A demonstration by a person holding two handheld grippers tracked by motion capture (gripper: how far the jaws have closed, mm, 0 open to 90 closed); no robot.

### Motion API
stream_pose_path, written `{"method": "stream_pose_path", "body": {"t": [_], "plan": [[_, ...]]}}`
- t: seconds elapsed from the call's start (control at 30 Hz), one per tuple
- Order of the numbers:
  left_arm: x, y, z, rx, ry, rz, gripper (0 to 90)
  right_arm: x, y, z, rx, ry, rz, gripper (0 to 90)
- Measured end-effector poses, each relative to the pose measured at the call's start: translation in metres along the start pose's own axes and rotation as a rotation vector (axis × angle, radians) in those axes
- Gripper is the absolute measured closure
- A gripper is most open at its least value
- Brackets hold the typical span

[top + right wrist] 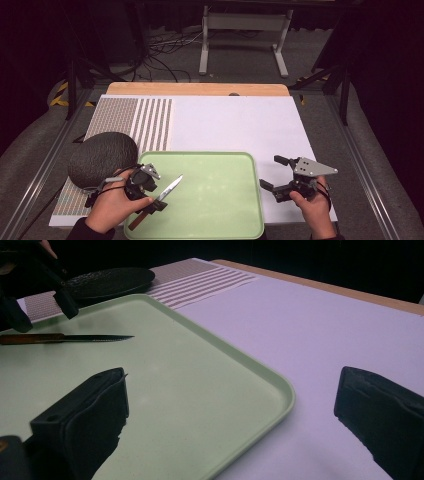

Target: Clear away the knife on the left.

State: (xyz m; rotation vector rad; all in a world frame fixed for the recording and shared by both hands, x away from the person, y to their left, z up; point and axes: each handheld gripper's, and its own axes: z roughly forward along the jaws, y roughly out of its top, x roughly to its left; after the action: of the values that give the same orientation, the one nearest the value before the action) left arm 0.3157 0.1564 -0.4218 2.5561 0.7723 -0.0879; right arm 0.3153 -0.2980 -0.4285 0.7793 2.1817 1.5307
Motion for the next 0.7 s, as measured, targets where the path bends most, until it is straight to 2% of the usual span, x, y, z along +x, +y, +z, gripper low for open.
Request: {"method": "stream_pose_path", "body": {"t": [0.03, 0.07, 0.1, 0.17, 0.2, 0.23, 0.3, 0.7], "plan": [[-0.001, 0.001, 0.000, -0.002, 0.001, 0.019, 34.6, 0.000, 0.000, 0.000, 0.000, 0.001, 0.000, 1.6], [-0.001, 0.001, 0.000, -0.002, 0.001, 0.019, 40.4, 0.000, 0.000, 0.000, 0.000, 0.001, 0.000, 1.6], [-0.002, 0.002, 0.001, -0.014, 0.014, 0.049, 46.5, 0.000, 0.000, 0.000, 0.000, -0.001, 0.000, 1.6], [-0.003, 0.002, 0.003, -0.017, 0.029, 0.078, 60.5, 0.000, 0.000, 0.000, 0.000, -0.001, 0.002, 1.7], [-0.004, 0.003, 0.004, -0.006, 0.033, 0.094, 71.2, 0.000, 0.000, 0.000, 0.001, 0.000, 0.000, 1.6], [-0.005, 0.003, 0.006, 0.003, 0.038, 0.125, 77.3, 0.000, 0.000, 0.000, 0.000, 0.002, 0.000, 1.7], [-0.008, 0.004, 0.010, 0.033, 0.037, 0.153, 88.1, 0.000, 0.000, 0.000, 0.000, 0.005, -0.001, 1.6], [-0.007, 0.004, 0.017, 0.101, 0.001, 0.162, 90.0, 0.000, -0.001, 0.001, 0.003, 0.006, 0.000, 1.6]]}}
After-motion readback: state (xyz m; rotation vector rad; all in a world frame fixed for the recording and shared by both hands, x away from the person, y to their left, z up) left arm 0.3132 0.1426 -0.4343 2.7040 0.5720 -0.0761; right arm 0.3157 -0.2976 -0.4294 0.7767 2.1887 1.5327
